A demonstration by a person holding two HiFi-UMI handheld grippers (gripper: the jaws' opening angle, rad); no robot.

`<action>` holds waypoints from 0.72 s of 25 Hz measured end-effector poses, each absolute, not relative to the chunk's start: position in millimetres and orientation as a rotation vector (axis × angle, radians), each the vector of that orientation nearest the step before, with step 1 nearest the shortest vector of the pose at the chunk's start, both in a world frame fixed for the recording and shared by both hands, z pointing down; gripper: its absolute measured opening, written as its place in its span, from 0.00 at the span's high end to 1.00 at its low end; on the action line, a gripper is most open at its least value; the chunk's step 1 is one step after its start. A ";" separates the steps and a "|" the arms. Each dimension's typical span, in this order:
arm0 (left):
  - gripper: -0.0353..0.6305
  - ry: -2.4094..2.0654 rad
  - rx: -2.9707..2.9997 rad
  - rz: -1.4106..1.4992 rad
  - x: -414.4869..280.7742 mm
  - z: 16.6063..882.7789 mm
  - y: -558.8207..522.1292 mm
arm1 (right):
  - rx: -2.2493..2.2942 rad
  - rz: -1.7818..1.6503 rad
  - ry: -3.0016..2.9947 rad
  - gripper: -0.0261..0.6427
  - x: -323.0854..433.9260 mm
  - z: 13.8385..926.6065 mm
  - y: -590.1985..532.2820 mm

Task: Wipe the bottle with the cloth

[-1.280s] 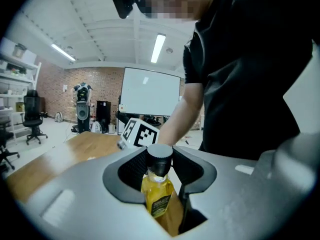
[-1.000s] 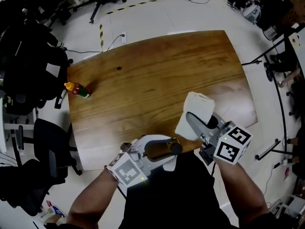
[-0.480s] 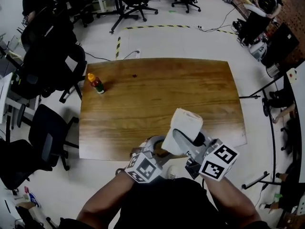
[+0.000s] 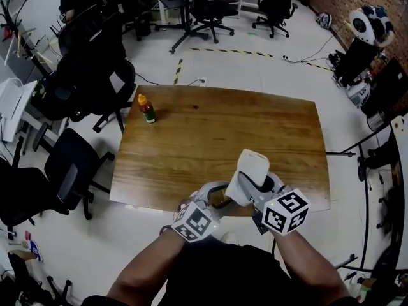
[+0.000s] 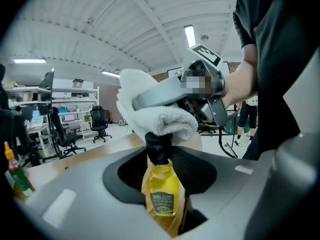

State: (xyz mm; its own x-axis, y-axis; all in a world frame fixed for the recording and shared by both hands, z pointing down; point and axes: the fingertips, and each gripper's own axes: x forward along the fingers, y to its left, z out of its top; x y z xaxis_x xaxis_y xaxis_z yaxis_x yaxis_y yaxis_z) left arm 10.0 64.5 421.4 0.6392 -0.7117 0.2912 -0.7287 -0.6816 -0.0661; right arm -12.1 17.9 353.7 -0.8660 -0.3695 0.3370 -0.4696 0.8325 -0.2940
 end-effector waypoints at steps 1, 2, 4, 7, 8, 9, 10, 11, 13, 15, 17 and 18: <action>0.68 -1.226 2.794 0.459 10.7 421.4 63.6 | 0.661 0.540 -2.741 0.85 -6.8 354.6 13.8; 0.68 -1.222 2.795 0.457 11.1 421.4 62.8 | 0.680 0.539 -2.736 0.85 -1.4 354.7 9.9; 0.68 -1.218 2.790 0.445 10.2 421.5 61.8 | 0.719 0.536 -2.730 0.85 10.0 353.1 3.6; 0.68 -1.213 2.782 0.425 7.8 419.9 62.3 | 0.776 0.557 -2.736 0.85 29.6 346.2 -0.6; 0.68 -1.209 2.770 0.410 6.9 419.5 63.6 | 0.786 0.576 -2.743 0.85 36.2 342.9 -0.3; 0.64 -1.208 2.749 0.387 5.6 419.1 65.4 | 0.790 0.598 -2.750 0.85 42.8 339.9 0.9; 0.57 -1.213 2.721 0.357 3.8 418.1 67.7 | 0.787 0.616 -2.757 0.85 49.5 337.8 2.9; 0.54 -1.228 2.689 0.323 1.6 416.2 70.4 | 0.779 0.626 -2.761 0.85 56.2 336.6 5.5; 0.54 -1.281 2.620 0.256 -3.8 410.2 78.1 | 0.757 0.625 -2.760 0.85 69.6 338.1 12.5; 0.56 -1.356 2.533 0.182 -11.2 402.7 90.1 | 0.734 0.641 -2.760 0.85 81.5 343.4 21.3; 0.65 -1.460 2.423 0.076 -23.7 393.5 106.0 | 0.692 0.679 -2.772 0.84 89.5 349.8 33.1; 0.71 -1.521 2.356 0.016 -31.9 388.9 114.5 | 0.663 0.697 -2.781 0.84 92.3 353.7 39.8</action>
State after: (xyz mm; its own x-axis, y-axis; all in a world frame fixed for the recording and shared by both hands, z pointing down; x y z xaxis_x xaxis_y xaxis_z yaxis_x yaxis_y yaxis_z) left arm -31.9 114.5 388.9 0.4280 -0.8838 0.1889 -0.8876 -0.3716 0.2721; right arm 92.3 39.8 353.7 -0.8796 -0.3749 0.2927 -0.4686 0.7883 -0.3987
